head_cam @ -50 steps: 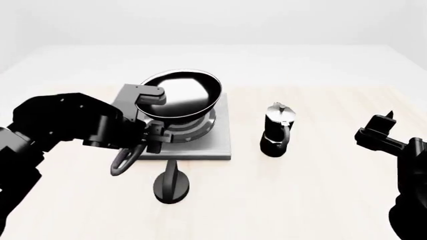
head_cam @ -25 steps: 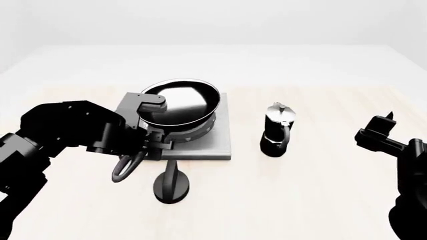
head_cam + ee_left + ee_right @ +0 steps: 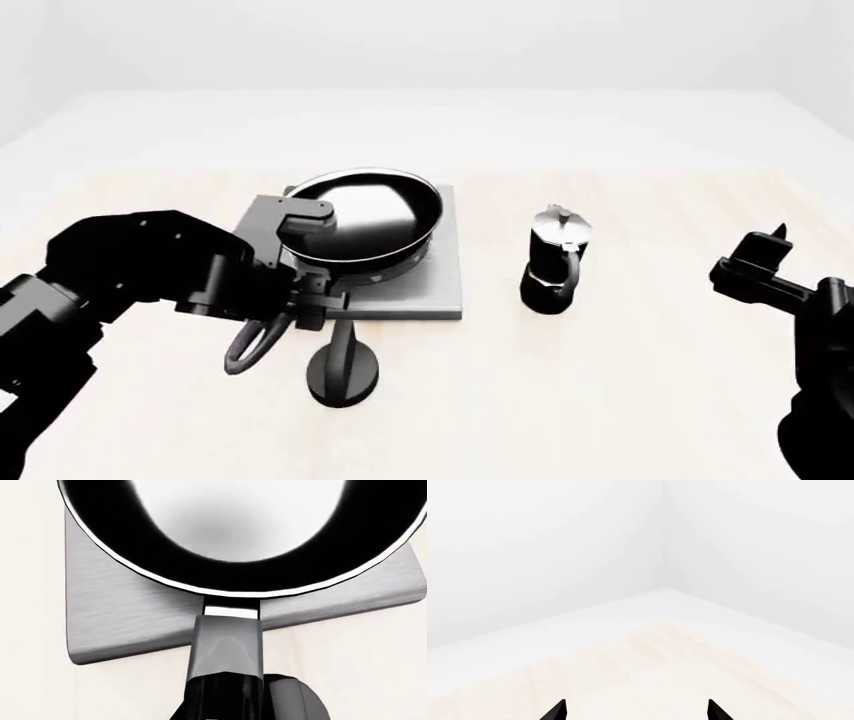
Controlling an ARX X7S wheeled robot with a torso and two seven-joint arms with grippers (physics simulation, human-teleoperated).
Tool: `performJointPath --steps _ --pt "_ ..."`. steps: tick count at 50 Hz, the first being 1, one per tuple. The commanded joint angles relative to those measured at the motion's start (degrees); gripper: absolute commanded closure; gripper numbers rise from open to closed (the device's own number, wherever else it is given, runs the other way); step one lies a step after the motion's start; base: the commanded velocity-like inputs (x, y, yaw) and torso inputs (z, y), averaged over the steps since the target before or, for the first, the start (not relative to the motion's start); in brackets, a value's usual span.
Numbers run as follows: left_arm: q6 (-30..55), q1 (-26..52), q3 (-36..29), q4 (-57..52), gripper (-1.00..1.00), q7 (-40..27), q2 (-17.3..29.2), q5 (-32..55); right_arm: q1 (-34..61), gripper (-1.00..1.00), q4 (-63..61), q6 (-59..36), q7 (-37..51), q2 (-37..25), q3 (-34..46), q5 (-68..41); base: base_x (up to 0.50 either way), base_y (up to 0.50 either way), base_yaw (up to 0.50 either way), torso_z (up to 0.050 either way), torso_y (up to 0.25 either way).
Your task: Turn on the stove and put the frying pan on it.
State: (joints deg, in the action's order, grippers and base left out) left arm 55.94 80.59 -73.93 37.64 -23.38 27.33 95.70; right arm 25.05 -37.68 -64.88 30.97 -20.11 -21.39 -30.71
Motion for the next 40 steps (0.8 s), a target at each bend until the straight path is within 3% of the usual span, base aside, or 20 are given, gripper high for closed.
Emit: performJointPath --steps 1,2,3,24,28,32,40 --pt "-0.5 1.4 1.8 1.2 1.0 1.9 -0.7 -2.8 -0.1 -1.0 0.0 0.1 0.2 -0.1 0.0 -0.3 0.0 0.0 0.0 0.0 0.01" --pt "-0.5 1.4 1.7 1.4 1.0 2.0 -0.7 -2.8 -0.1 -1.0 0.0 0.2 0.1 -0.1 0.0 -0.3 0.0 0.0 0.0 0.0 0.0" --pt "-0.4 1.3 1.6 1.5 -1.0 2.1 -0.8 -2.9 -0.2 -1.0 0.0 0.3 0.1 -0.1 0.0 -0.3 0.0 0.0 0.0 0.0 0.0" --pt "1.1 4.0 1.8 0.0 -1.0 2.1 0.0 -2.8 0.2 -1.0 0.0 0.1 0.6 -0.4 0.1 -0.8 0.0 0.0 0.0 0.0 0.0" --pt "4.3 7.9 2.4 -1.8 -1.0 2.6 1.3 -1.5 0.5 -1.0 0.1 0.0 0.7 -0.5 0.1 -0.9 0.0 0.0 0.0 0.0 0.0" --pt "8.9 14.1 0.5 -2.3 -1.0 8.3 1.6 -3.7 0.5 -1.0 0.5 0.2 0.7 -0.5 0.4 -0.7 0.0 0.0 0.0 0.0 0.0" --pt "19.1 27.4 5.1 -9.5 -1.0 6.0 6.6 5.3 0.4 -1.0 0.1 0.1 1.0 -0.5 0.8 -0.9 0.0 0.0 0.0 0.0 0.0"
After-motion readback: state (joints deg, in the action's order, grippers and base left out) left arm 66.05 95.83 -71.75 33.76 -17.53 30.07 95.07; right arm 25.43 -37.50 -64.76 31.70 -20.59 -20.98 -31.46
